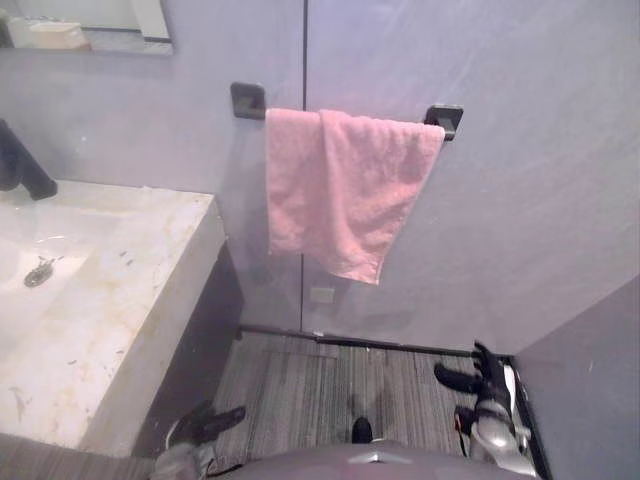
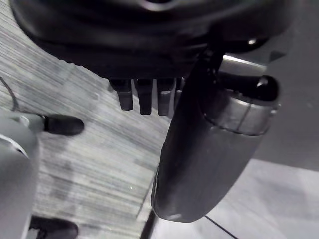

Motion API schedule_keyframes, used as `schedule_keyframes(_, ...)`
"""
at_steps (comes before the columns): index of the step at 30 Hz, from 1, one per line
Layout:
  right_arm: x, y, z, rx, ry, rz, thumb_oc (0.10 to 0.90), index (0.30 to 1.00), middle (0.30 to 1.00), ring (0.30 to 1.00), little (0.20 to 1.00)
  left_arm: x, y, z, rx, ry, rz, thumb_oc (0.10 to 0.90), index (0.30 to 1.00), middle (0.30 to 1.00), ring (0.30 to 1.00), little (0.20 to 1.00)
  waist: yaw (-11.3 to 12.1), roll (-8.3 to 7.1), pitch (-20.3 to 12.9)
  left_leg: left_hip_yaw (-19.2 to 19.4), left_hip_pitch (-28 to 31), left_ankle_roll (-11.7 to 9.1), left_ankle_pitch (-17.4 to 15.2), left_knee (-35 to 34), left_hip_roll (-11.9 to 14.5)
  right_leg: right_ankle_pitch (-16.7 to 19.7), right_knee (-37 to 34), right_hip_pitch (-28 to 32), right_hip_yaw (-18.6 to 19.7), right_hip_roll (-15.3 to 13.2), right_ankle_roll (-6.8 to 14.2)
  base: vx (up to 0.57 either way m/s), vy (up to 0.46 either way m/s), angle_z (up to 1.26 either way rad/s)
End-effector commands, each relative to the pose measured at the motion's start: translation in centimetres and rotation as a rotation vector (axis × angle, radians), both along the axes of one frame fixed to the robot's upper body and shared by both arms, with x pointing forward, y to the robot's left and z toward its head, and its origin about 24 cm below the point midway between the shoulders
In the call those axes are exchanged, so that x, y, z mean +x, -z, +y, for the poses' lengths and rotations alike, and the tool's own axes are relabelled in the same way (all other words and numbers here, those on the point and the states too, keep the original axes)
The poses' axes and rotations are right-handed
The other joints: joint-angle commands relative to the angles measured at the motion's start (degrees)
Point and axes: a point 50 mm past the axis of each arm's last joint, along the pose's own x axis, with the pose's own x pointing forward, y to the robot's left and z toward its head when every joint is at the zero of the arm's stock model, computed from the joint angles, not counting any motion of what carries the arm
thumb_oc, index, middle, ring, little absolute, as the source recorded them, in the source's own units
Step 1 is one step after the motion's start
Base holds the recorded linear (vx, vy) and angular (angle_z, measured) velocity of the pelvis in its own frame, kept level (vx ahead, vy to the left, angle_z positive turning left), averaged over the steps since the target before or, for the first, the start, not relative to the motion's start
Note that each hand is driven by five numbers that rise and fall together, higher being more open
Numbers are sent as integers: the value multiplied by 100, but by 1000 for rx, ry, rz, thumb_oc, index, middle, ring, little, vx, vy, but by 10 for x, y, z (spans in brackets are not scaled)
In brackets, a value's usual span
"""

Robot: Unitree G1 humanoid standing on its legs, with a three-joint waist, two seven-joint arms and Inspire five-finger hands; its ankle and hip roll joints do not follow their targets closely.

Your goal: Organize the bathroom.

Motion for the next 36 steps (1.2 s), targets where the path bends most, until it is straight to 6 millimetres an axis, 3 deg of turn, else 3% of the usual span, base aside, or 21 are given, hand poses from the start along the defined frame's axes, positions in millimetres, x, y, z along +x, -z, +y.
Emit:
schedule_keyframes(1, 32, -10, -10, -15, 5, -102, 800, 900, 900, 900, 900, 7, 4, 1, -22, -73, 27, 800, 900, 900, 900, 900, 51, 361, 388, 3, -289, 606, -390, 16, -413, -727, 583, 122, -342, 83, 463, -112, 6, 9)
schedule_keyframes(4, 10, 9, -3, 9, -30, 46, 800, 900, 900, 900, 900, -15, 10, 3, -25, -88, 132, 800, 900, 900, 900, 900, 78, 373, 414, -83, -397, 619, -328, 16, -371, -805, 772, 51, -282, 100, 458, -159, -18, 8)
schedule_keyframes(6, 1, 16, -1, 38, -32, 106, 800, 900, 900, 900, 900, -19, 10, 5, -19, -94, 170, 800, 900, 900, 900, 900, 61, 399, 399, -210, -496, 628, -271, 16, -334, -957, 993, 14, -94, 212, 396, -203, -53, 14)
schedule_keyframes(9, -5, 21, 3, 56, -33, 156, 800, 900, 900, 900, 900, -11, 8, 8, -18, -113, 143, 800, 900, 900, 900, 900, 43, 437, 363, -527, -666, 647, -137, 16, -292, -1260, 1470, -68, 318, 527, 236, -249, -77, 63)
schedule_keyframes(12, 2, 21, 4, 62, -65, 165, 800, 900, 900, 900, 900, 1, 6, 9, -2, -134, 84, 800, 900, 900, 900, 900, 156, 366, 352, -578, -676, 595, -120, 16, -310, -1374, 1002, 176, 191, 607, 93, -210, -116, 42)
schedule_keyframes(15, 11, 21, 0, 127, -145, 212, 800, 900, 900, 900, 900, 13, 4, 9, -26, -106, 72, 800, 900, 900, 900, 900, 354, 301, 444, -862, -987, 398, 107, 93, -292, -1354, 735, 335, 254, 740, -46, -237, -184, 19)
schedule_keyframes(19, 19, 19, 1, 160, -197, 208, 800, 900, 900, 900, 900, 7, 7, 4, -37, -38, 120, 800, 900, 900, 900, 900, 410, 287, 543, -912, -1082, 234, 258, 90, -218, -1267, 394, 563, 230, 855, -140, -128, -119, 12)
schedule_keyframes(21, 15, 20, -2, 175, -208, 237, 800, 900, 900, 900, 900, 3, 10, -3, -72, -51, 125, 800, 900, 900, 900, 900, 388, 290, 632, -717, -1286, 57, 409, 194, -50, -1203, 166, 731, 91, 872, -227, -160, -84, 21)
schedule_keyframes(27, -10, 30, -2, 209, -218, 353, 800, 900, 900, 900, 900, -7, 14, -13, -78, -51, 179, 800, 900, 900, 900, 900, 358, 413, 692, -612, -1347, -40, 539, 139, 63, -1320, 176, 834, -38, 904, -323, -66, -10, 25)
schedule_keyframes(31, -26, 36, 3, 232, -202, 414, 800, 900, 900, 900, 900, -15, 17, -18, -107, -6, 213, 800, 900, 900, 900, 900, 249, 401, 727, 141, -1375, -42, 364, 596, 90, -1210, 44, 865, -494, 732, -287, -107, 43, 46)
schedule_keyframes(33, -27, 37, 3, 244, -183, 413, 800, 900, 900, 900, 900, -17, 17, -19, -108, 2, 225, 800, 900, 900, 900, 900, 252, 363, 746, 167, -1421, 17, 200, 889, 83, -1204, 103, 821, -611, 638, -297, -195, 95, 85)
schedule_keyframes(34, -24, 36, 3, 262, -159, 410, 800, 900, 900, 900, 900, -22, 19, -22, -109, -5, 241, 800, 900, 900, 900, 900, 312, 243, 804, -47, -1360, 184, -248, 1520, 14, -1178, 244, 708, -655, 439, -306, -214, 112, 68)
schedule_keyframes(36, -22, 36, 4, 281, -170, 411, 800, 900, 900, 900, 900, -22, 18, -21, -106, -26, 243, 800, 900, 900, 900, 900, 297, 184, 808, -71, -1157, 288, -494, 1616, -41, -1134, 308, 611, -663, 352, -261, -241, 166, 43)
